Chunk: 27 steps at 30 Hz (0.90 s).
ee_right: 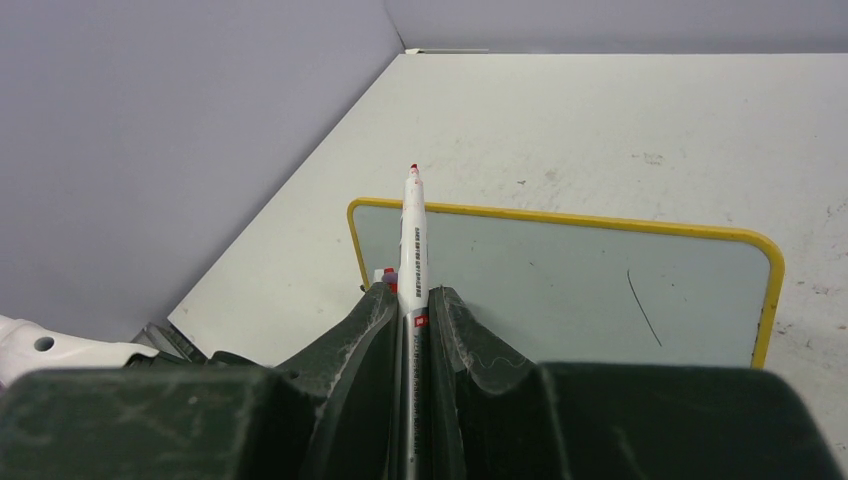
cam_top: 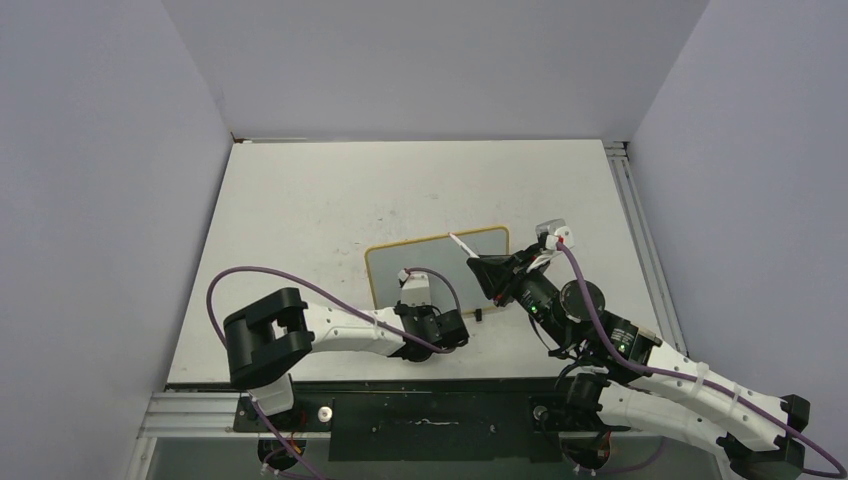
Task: Write a sentence on the whiteboard
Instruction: Move the whiteboard to the center of the board.
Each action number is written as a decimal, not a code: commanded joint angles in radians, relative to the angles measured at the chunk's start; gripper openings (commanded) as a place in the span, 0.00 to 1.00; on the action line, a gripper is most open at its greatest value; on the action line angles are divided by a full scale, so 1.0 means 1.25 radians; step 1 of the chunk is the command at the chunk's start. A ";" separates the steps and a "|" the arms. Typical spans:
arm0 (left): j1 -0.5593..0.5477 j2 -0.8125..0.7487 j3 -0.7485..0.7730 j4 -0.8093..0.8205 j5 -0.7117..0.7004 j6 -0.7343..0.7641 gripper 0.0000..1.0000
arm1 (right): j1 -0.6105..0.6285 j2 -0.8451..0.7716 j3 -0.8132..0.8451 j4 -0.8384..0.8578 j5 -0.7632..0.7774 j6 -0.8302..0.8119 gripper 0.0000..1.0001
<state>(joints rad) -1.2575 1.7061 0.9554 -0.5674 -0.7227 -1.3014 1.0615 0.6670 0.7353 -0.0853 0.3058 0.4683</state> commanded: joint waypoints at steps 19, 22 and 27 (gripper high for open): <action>-0.036 -0.095 -0.024 0.060 0.042 0.003 0.40 | 0.003 -0.028 0.019 0.014 0.002 0.007 0.05; -0.039 -0.130 -0.048 0.075 0.042 0.020 0.43 | 0.004 -0.029 0.019 0.013 -0.001 0.010 0.05; -0.045 -0.212 -0.097 0.152 0.073 0.096 0.50 | 0.004 -0.035 0.012 0.013 0.007 0.011 0.05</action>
<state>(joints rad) -1.3048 1.5360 0.8684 -0.4847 -0.6510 -1.2568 1.0615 0.6392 0.7353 -0.0860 0.3058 0.4751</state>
